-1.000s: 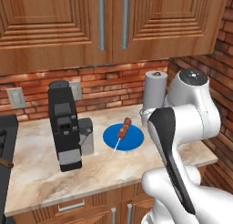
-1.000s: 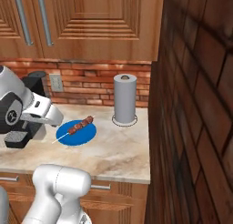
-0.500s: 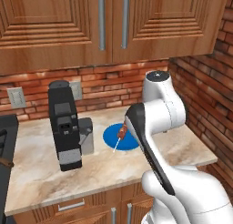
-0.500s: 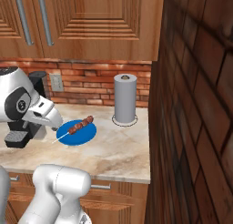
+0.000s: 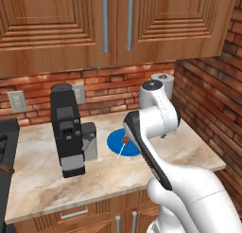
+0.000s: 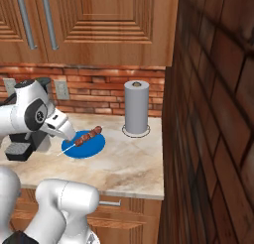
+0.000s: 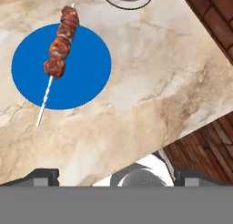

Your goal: Place the cold items (eggplant and lime) from the fridge in one tupperware on the dining counter. Place the warm items (hot dog and kebab skewer) in the stove area in another tupperware.

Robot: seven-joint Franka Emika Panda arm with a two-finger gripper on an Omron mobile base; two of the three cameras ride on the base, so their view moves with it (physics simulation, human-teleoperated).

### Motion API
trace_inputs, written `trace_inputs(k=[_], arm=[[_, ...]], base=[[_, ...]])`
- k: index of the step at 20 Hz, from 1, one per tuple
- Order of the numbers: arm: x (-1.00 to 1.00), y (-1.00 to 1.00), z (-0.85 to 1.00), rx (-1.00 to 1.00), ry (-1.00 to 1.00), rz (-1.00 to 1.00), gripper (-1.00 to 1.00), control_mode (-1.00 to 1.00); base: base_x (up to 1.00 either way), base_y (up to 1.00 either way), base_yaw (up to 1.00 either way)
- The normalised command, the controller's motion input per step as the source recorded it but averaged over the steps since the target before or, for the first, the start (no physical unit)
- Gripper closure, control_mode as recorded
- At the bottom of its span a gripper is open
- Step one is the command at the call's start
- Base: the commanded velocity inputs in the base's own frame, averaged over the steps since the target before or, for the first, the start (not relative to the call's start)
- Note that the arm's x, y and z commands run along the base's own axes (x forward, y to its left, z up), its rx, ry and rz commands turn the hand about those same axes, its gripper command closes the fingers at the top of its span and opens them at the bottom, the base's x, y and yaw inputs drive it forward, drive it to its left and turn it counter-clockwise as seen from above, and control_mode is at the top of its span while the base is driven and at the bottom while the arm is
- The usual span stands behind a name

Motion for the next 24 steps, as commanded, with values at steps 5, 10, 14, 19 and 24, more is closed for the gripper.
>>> trace_inputs(k=[5, 10, 14, 19, 24], arm=[[0.59, 0.00, -0.32, 0.00, 0.00, -0.07, -1.00, -1.00], [0.51, 0.00, -0.34, 0.00, 0.00, -0.03, -1.00, -1.00], [0.44, 0.04, -0.31, 0.00, 0.00, 0.00, -1.00, -1.00], [0.42, 0.09, -0.28, 0.00, 0.00, 0.00, -1.00, -1.00], [0.37, 0.08, -0.26, 0.00, 0.00, 0.00, -1.00, -1.00]], base=[[0.00, 0.00, 0.00], [0.00, 0.00, 0.00], [0.00, 0.00, 0.00], [0.00, 0.00, 0.00], [0.00, 0.00, 0.00]])
